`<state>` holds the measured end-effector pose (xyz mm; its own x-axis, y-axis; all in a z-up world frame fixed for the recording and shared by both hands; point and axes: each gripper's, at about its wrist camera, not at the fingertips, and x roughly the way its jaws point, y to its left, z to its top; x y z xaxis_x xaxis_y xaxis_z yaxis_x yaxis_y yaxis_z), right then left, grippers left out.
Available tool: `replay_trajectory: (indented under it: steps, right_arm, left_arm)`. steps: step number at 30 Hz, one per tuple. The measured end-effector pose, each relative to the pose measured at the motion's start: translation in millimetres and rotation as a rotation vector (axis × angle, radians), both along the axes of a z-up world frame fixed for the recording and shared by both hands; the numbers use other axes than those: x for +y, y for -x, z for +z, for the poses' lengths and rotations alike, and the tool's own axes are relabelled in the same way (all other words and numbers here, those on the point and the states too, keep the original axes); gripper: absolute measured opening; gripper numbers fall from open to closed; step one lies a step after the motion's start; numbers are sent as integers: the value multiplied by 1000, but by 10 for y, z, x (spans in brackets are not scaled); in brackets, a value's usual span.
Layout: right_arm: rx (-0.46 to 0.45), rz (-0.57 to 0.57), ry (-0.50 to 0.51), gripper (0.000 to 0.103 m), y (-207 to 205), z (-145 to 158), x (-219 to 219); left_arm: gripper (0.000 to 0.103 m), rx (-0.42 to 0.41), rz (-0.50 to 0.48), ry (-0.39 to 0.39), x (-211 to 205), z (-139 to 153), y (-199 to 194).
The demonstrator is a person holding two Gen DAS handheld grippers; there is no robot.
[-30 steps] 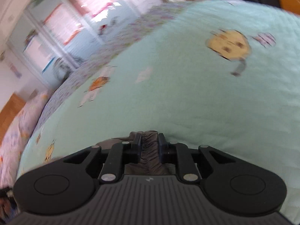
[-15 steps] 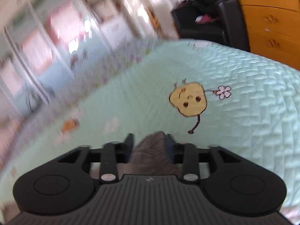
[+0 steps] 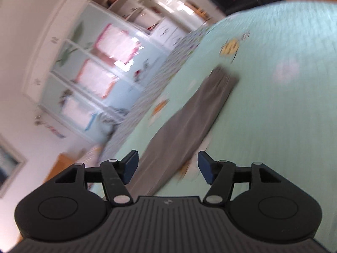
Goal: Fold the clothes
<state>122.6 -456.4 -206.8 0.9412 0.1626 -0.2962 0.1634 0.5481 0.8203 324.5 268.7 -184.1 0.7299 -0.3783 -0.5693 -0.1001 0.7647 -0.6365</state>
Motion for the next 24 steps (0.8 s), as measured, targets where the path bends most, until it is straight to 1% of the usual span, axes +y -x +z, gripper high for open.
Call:
replay_trajectory:
  steps: [2, 3, 6, 7, 8, 10, 13, 15, 16, 17, 18, 20, 22, 24]
  right_arm:
    - [-28, 38, -49, 67, 283, 15, 278]
    - [-39, 50, -58, 67, 375, 28, 406]
    - [-55, 83, -54, 68, 516, 135, 669]
    - [-59, 104, -68, 68, 542, 158, 723]
    - [-56, 114, -71, 68, 555, 189, 726]
    - [-45, 118, -65, 68, 618, 236, 780]
    - [-33, 128, -62, 68, 704, 272, 813]
    - [-20, 134, -57, 71, 760, 280, 828]
    - [-5, 134, -57, 71, 816, 233, 852]
    - [19, 127, -62, 71, 902, 183, 885]
    - [44, 112, -69, 71, 944, 133, 885]
    - [81, 73, -83, 71, 1078, 24, 877]
    - [140, 11, -75, 71, 1311, -91, 881]
    - [195, -44, -76, 71, 1514, -182, 870]
  left_arm:
    - [67, 49, 37, 77, 45, -176, 92]
    - [67, 68, 47, 116, 52, -261, 103]
    - [67, 97, 78, 214, 33, -435, 27]
    - [67, 103, 94, 249, 22, -476, -25]
    - [69, 110, 112, 277, 5, -514, -82]
    - [69, 125, 149, 313, -34, -584, -214]
    - [69, 142, 196, 325, -99, -633, -428]
    - [65, 145, 217, 321, -115, -632, -556]
    - [54, 152, 229, 305, -119, -627, -606]
    - [32, 164, 241, 282, -117, -623, -635]
    - [23, 176, 253, 259, -112, -623, -653]
    - [17, 164, 251, 233, -115, -623, -621]
    - [14, 143, 242, 207, -126, -612, -561]
    - [13, 127, 238, 158, -158, -549, -492]
